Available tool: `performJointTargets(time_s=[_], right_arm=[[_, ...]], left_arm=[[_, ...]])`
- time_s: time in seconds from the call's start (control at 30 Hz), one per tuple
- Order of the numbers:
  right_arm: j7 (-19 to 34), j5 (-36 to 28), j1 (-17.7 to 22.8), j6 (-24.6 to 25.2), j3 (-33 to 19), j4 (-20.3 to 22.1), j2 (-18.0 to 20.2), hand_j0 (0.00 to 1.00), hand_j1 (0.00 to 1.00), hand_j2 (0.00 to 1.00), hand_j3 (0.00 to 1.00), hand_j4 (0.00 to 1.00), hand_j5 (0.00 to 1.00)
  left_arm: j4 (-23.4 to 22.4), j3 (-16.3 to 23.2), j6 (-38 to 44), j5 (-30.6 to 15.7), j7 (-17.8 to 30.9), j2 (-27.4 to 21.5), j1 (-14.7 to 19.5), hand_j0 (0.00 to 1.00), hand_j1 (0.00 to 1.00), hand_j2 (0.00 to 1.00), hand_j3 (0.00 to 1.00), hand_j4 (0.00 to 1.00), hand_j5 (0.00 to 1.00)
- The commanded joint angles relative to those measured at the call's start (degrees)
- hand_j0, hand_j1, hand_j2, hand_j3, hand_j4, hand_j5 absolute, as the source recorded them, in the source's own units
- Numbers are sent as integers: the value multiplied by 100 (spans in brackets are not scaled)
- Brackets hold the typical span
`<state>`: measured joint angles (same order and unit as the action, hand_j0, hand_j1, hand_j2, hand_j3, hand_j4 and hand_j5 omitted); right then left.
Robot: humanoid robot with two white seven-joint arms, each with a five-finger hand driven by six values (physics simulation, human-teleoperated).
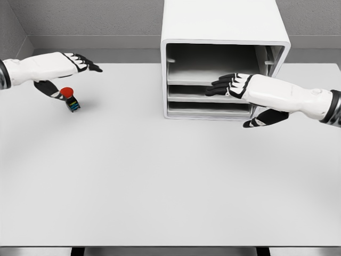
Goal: Slide open multi-storey tabletop storage cabinets and put open load switch and slide close multi-storey tabletop storage cabinets
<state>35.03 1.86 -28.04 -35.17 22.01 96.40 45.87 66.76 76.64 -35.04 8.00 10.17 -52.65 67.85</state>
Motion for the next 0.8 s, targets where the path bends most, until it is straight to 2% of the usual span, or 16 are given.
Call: performJointTargets(time_s=[0.0,0.1,0.27,0.33,0.43,0.53,0.6,0.77], right_arm=[[-3,-45,-9,17,23,2,45,100,100,100,100,100,100],[-3,-45,-44,17,84,-16,54,100,100,100,100,100,100],[-3,-45,-211,17,137,-139,-34,100,100,100,100,100,100],[-3,-45,-211,17,155,-139,-43,100,100,100,100,100,100],[-58,-10,-387,17,655,-157,-61,100,100,100,100,100,100],[-31,-1,-615,17,893,-148,-61,100,100,100,100,100,100],[-23,201,-773,17,902,-157,-131,100,100,100,100,100,100],[-58,570,-826,17,849,-157,-219,100,100,100,100,100,100]], left_arm=[[285,61,4,-264,3,-87,0,100,100,100,100,100,100],[408,175,4,-299,3,-149,0,100,100,100,100,100,100],[338,457,4,-343,3,-193,0,100,100,100,100,100,100],[101,457,4,-361,3,-254,-9,100,100,100,100,100,100],[-163,457,4,-352,3,-237,-35,100,100,100,100,100,100],[-418,448,4,-325,12,-166,-44,100,100,100,100,100,100],[-646,448,4,-299,12,-87,-53,100,100,100,100,100,100],[-1218,457,4,-290,21,361,-132,100,100,100,100,100,100]])
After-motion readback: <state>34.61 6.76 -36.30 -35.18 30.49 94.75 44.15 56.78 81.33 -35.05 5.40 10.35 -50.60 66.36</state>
